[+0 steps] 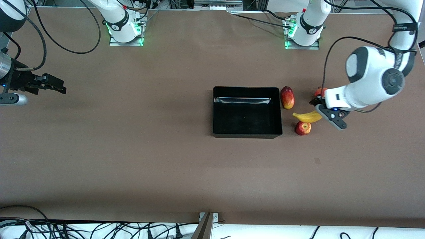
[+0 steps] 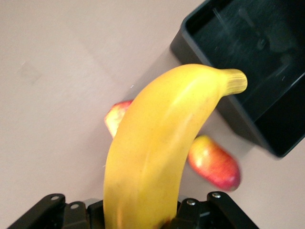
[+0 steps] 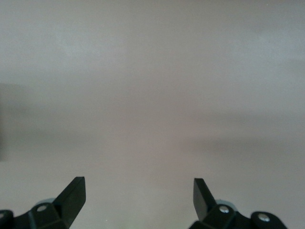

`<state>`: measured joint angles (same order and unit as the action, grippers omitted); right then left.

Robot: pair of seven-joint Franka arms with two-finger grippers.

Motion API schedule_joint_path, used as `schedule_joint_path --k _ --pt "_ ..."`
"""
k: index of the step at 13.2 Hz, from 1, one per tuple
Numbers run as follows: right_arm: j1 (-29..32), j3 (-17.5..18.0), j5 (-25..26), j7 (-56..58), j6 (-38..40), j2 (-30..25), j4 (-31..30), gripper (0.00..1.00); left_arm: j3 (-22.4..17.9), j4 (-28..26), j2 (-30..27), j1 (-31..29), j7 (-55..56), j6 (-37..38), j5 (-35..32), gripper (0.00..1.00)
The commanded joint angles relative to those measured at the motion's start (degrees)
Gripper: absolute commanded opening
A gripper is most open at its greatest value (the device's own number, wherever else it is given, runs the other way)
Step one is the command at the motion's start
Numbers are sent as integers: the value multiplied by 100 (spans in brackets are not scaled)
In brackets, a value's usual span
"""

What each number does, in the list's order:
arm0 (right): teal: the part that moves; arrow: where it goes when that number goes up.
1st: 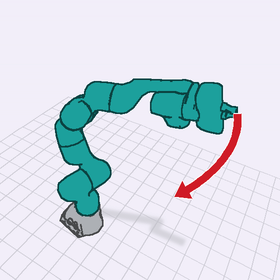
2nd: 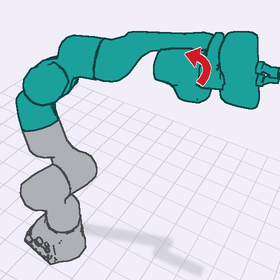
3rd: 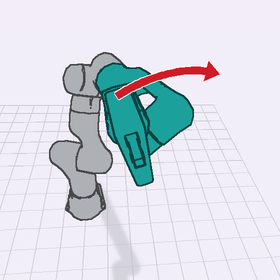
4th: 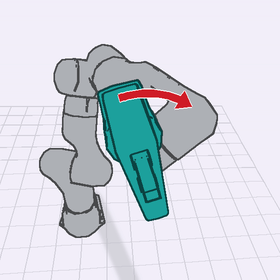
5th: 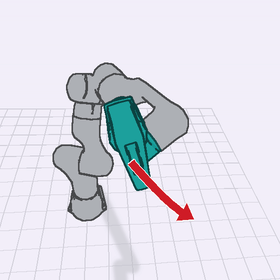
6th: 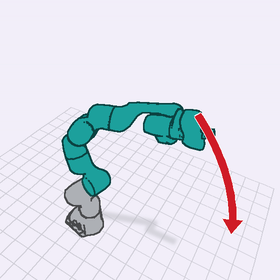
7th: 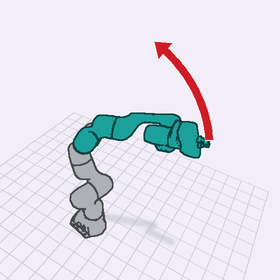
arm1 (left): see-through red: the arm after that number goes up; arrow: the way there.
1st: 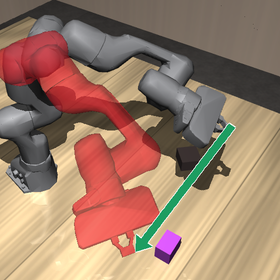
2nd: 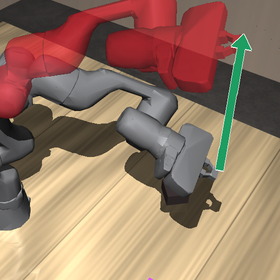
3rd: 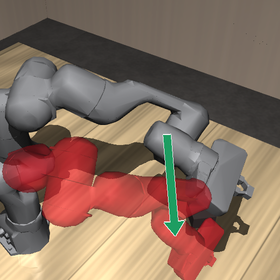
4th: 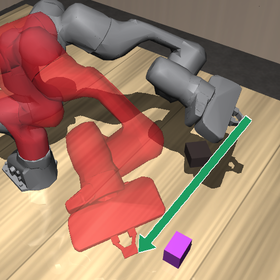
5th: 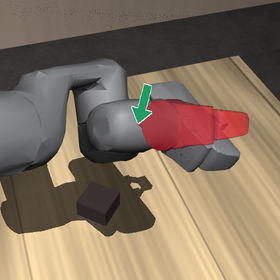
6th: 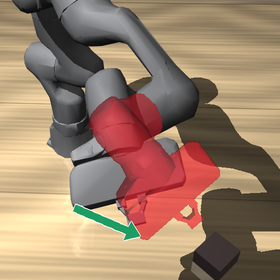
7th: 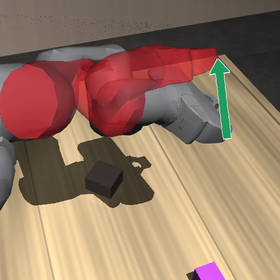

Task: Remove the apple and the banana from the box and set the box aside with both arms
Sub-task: 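Carry the banana out of the tray and lower it beside the apple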

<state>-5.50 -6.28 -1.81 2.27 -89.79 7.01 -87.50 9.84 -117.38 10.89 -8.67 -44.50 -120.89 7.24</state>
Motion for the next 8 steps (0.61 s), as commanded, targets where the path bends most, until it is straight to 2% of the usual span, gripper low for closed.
schedule_joint_path --k 1,4,8 --pt "66 21 -127 -16 22 82 110 100 88 355 543 -590 -1223 5 59 0" --pt "66 21 -127 -16 22 82 101 100 79 908 1448 -1162 -2305 -4 -247 0" --pt "66 21 -127 -16 40 82 101 100 79 1296 2074 -1322 -3361 -118 -784 0"
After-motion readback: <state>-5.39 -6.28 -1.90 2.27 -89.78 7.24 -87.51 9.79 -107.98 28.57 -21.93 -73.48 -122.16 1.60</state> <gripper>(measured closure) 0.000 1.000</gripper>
